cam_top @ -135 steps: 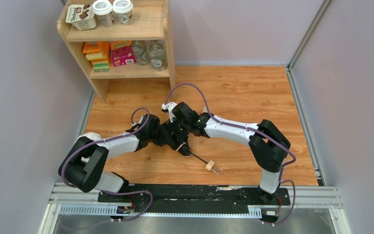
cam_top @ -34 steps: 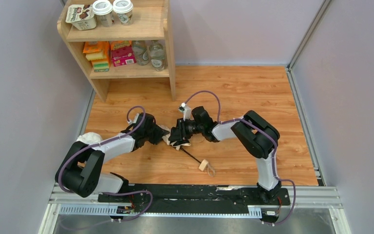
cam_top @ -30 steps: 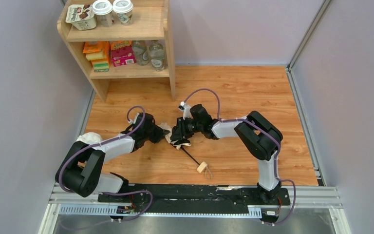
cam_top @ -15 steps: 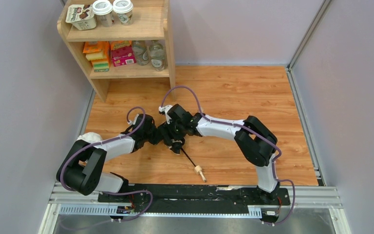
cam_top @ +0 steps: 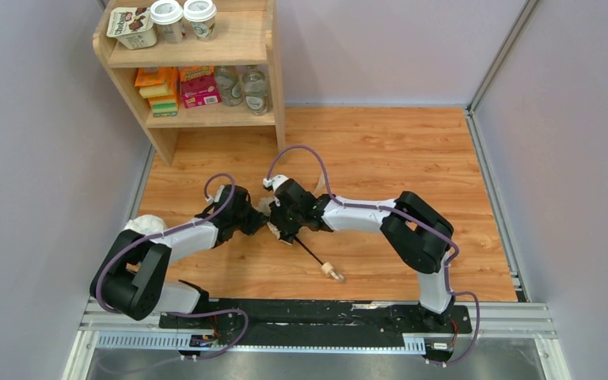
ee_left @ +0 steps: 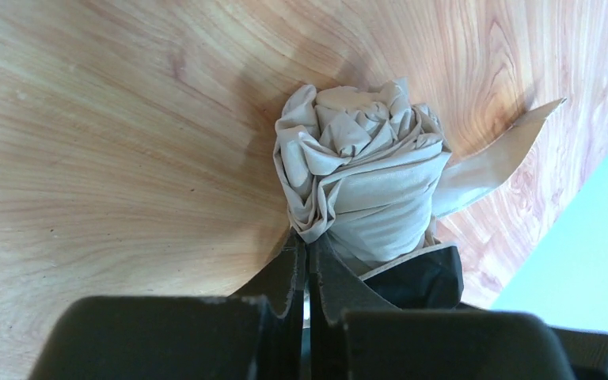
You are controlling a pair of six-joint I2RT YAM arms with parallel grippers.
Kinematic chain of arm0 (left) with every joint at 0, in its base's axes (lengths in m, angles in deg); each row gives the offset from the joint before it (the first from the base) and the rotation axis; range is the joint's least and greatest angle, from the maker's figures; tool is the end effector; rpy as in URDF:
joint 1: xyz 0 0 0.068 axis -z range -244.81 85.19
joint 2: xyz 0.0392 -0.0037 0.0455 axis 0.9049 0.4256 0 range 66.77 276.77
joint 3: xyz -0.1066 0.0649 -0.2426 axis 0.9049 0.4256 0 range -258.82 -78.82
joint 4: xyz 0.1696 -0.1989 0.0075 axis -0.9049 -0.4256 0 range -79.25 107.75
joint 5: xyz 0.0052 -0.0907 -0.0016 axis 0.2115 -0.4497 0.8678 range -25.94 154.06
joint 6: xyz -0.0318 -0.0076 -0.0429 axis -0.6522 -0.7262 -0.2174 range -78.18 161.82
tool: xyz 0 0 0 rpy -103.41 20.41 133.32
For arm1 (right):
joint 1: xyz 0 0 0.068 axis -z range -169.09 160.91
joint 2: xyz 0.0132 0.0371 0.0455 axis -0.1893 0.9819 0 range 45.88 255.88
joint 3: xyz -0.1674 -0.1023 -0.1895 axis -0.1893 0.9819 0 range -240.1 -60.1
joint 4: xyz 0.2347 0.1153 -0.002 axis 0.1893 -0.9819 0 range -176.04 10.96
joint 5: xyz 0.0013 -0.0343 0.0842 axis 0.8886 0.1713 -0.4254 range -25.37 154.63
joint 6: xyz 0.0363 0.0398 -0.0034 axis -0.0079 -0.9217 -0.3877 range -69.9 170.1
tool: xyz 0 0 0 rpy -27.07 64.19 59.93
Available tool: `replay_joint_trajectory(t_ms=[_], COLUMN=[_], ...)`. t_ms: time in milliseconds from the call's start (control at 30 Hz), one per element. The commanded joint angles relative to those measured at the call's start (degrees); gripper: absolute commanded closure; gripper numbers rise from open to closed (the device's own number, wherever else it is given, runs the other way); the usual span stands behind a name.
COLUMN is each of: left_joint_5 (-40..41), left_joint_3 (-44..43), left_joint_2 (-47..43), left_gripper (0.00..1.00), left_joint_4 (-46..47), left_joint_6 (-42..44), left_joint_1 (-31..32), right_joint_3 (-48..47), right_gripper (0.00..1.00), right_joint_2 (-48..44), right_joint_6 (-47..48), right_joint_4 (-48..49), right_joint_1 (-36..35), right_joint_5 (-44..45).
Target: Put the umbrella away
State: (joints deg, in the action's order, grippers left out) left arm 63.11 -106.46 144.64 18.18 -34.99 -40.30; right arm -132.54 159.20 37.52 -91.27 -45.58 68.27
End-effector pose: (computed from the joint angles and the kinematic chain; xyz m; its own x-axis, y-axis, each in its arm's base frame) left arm 0.2163 -0.0993 0.1379 -0.5719 -0.8091 -0.1350 -0.5797 0.5151 -0.6314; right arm 0.2309 0.3446 0.1533 -0.6076 -0.5239 -0.5970 -0.6955 0.7139 0.0813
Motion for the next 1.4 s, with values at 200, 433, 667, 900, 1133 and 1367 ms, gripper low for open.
replay_joint_trajectory(t_ms=[200, 433, 667, 900, 1133, 1367], left_joint_5=[3.6, -2.9, -5.5, -4.9, -0.8, 6.1], left_joint_3=[0.2, -6.6, -13.5, -16.6, -18.1, -15.8], left_joint_2=[-12.0, -12.6, -3.2, 2.7, 6.4, 12.0], left_gripper=[0.46, 0.23, 0.23, 0.22, 0.21, 0.21], left_joint_4=[-14.4, -19.4, -17.7, -29.4, -25.9, -23.0], left_joint_6=[9.3, 9.0, 9.1, 3.3, 3.8, 5.5], left_joint_1=[0.3, -4.7, -5.3, -5.2, -5.0, -4.0], right_joint_3=[16.6, 17.0, 15.1, 14.3, 14.2, 12.6], right_gripper=[1.00, 1.00, 1.00, 1.00, 1.00, 1.00], right_joint_2=[10.8, 11.5, 11.9, 11.1, 10.9, 10.9], right_joint_6=[-6.4, -6.7, -6.4, -5.3, -4.9, -3.9], right_joint_4=[11.6, 13.7, 13.4, 12.4, 12.4, 9.6], right_joint_1=[9.3, 11.2, 11.5, 11.5, 11.5, 11.3], right_joint_5=[-31.0, -35.0, -36.4, -35.9, -36.0, -37.3])
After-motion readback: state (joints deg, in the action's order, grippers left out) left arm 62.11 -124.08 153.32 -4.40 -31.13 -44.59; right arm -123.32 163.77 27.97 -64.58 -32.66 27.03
